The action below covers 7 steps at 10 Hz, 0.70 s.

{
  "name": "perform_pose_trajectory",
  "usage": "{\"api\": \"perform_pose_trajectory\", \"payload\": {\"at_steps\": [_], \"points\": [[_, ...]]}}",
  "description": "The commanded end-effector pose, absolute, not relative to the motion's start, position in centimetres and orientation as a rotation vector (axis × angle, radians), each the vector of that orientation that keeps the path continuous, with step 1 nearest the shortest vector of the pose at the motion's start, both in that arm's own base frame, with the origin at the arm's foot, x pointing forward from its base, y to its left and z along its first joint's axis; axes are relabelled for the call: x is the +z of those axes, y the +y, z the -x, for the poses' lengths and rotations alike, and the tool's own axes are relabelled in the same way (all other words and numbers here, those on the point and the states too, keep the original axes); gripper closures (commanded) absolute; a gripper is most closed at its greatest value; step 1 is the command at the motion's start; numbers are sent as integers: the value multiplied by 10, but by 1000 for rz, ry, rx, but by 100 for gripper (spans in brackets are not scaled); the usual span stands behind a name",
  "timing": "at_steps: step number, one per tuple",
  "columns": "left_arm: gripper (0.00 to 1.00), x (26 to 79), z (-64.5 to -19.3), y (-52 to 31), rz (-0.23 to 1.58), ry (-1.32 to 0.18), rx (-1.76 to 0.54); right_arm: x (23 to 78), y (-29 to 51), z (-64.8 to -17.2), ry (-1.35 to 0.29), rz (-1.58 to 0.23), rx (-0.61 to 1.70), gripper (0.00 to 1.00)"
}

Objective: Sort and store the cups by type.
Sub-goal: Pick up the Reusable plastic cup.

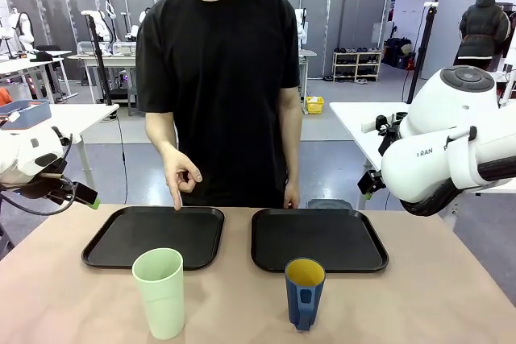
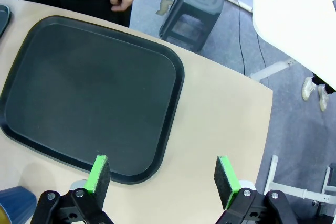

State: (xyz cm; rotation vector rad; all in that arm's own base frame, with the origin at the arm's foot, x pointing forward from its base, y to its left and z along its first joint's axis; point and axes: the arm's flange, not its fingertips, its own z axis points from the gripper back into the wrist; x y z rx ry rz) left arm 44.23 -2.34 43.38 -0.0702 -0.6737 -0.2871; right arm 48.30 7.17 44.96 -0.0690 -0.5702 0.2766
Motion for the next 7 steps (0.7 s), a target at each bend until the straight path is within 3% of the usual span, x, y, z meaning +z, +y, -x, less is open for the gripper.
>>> {"api": "perform_pose_trajectory", "payload": {"at_steps": [1, 3, 7], "points": [[0, 445, -437, -10, -20, -578, -485, 449, 70, -484, -568, 70, 274, 0], [0, 455, -429, 10, -137, -528, -680, 449, 70, -484, -568, 70, 274, 0], [0, 439, -399, 18, -195, -323, -1127, 449, 70, -484, -568, 70, 274, 0]]}}
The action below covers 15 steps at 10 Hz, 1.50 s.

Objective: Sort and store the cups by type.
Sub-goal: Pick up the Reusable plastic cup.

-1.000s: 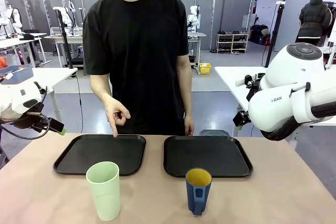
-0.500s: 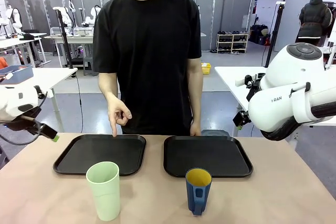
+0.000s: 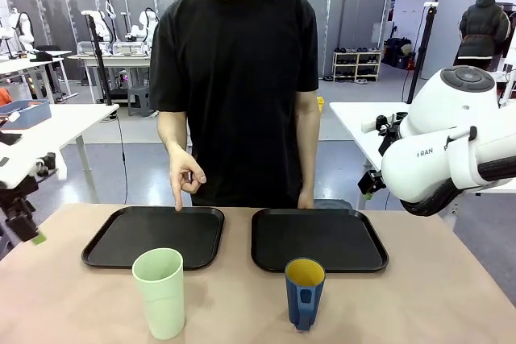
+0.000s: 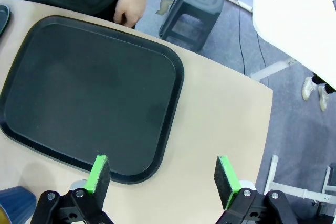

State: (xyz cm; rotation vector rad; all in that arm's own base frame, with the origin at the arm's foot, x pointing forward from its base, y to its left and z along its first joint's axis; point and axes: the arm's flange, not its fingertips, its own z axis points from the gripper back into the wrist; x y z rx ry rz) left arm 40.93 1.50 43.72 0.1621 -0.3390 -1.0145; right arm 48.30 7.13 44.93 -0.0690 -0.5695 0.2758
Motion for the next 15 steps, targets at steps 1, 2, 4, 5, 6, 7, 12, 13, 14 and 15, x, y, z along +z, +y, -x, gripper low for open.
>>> {"api": "perform_pose_trajectory", "payload": {"at_steps": [1, 2, 4, 5, 6, 7, 12, 13, 14, 15], "points": [[0, 432, -390, 13, -155, -314, -1217, 449, 70, -484, -568, 70, 274, 0], [0, 425, -384, 13, -141, -304, -1297, 449, 70, -484, -568, 70, 274, 0], [0, 415, -375, 8, -152, -238, -1453, 449, 70, -484, -568, 70, 274, 0], [0, 410, -373, 5, -168, -213, -1496, 449, 70, -484, -568, 70, 274, 0], [0, 405, -373, 3, -215, -177, -1514, 449, 70, -484, -568, 70, 274, 0], [0, 401, -374, 0, -262, -175, -1526, 449, 70, -484, -568, 70, 274, 0], [0, 419, -400, -4, -213, -184, -1527, 449, 70, -484, -568, 70, 274, 0], [0, 419, -400, -4, -213, -184, -1527, 449, 70, -484, -568, 70, 274, 0], [0, 419, -400, -4, -213, -184, -1527, 449, 70, -484, -568, 70, 274, 0], [0, 419, -400, -4, -213, -184, -1527, 449, 70, -484, -568, 70, 274, 0]]}}
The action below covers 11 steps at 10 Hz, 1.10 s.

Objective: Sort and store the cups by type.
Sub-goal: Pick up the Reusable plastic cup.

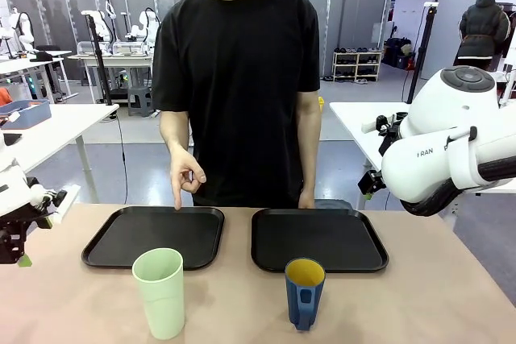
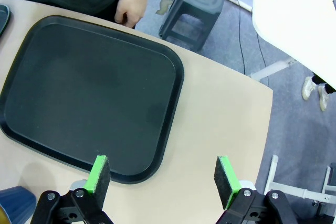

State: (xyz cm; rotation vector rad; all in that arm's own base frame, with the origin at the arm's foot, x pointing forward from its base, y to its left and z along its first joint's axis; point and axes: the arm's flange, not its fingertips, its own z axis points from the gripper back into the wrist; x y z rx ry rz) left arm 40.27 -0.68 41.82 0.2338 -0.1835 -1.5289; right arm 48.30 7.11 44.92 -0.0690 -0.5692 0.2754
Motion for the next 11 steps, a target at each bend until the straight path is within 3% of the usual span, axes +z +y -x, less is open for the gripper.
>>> {"api": "perform_pose_trajectory", "payload": {"at_steps": [1, 11], "points": [[0, 418, -403, -7, -234, -184, -1529, 449, 70, -484, -568, 70, 274, 0], [0, 333, -371, -48, 542, -674, -1578, 449, 70, -484, -568, 70, 274, 0]]}}
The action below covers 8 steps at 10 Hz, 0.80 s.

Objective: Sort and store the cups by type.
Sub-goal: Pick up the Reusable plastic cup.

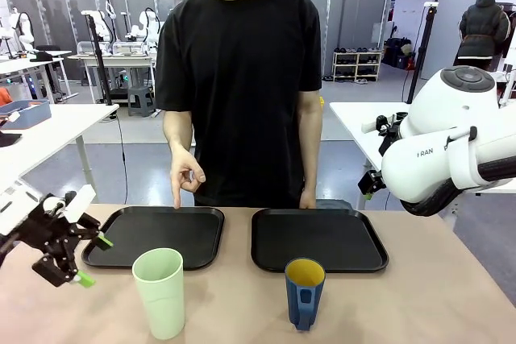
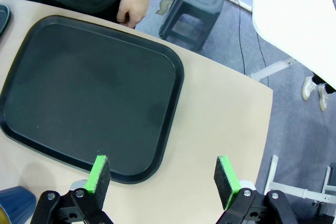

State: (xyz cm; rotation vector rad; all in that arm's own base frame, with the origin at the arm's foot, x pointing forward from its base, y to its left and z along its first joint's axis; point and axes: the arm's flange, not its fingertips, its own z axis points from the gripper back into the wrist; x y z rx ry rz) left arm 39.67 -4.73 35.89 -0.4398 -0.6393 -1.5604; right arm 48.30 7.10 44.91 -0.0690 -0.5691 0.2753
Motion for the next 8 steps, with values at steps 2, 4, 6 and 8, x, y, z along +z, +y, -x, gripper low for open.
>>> {"api": "perform_pose_trajectory", "payload": {"at_steps": [2, 4, 6, 8], "points": [[0, 322, -368, -49, 747, -770, -1602, 449, 70, -484, -568, 70, 274, 0], [0, 314, -370, -42, 819, -805, -1623, 449, 70, -484, -568, 70, 274, 0], [0, 309, -369, -33, 948, -882, -1600, 449, 70, -484, -568, 70, 274, 0], [0, 301, -369, -30, 1039, -951, -1561, 449, 70, -484, -568, 70, 274, 0]]}}
